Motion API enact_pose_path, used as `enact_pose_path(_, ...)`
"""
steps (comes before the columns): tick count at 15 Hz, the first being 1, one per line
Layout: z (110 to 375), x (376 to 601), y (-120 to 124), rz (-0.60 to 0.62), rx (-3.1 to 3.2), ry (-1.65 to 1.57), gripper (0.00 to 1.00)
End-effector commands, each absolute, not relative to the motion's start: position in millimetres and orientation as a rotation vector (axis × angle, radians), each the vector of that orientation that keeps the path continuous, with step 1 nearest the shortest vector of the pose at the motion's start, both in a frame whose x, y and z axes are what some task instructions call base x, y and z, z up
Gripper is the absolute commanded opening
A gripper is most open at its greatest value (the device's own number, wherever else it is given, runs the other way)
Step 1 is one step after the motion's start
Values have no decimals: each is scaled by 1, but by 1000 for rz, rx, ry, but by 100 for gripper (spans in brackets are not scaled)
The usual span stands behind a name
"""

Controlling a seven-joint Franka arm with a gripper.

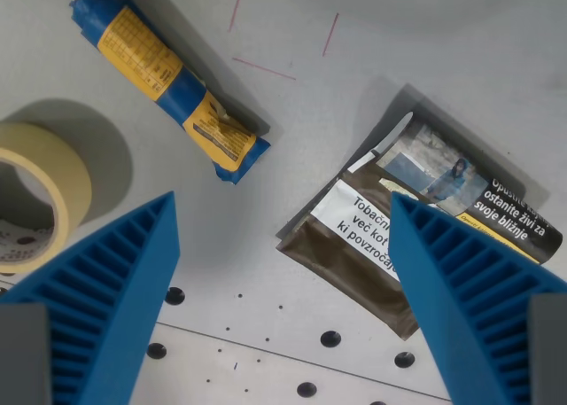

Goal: Move above the blue bag

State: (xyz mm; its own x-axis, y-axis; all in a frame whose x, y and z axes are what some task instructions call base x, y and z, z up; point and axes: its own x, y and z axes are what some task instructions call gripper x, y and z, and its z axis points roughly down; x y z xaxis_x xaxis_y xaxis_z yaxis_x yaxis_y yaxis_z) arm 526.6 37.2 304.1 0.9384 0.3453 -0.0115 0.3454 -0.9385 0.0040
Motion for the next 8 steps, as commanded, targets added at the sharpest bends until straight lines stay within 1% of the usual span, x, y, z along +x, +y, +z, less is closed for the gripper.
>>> enact_pose_path(1,304,526,38,-8,3077,612,100)
enact_pose_path(8,293,525,44,35,3046,779,100)
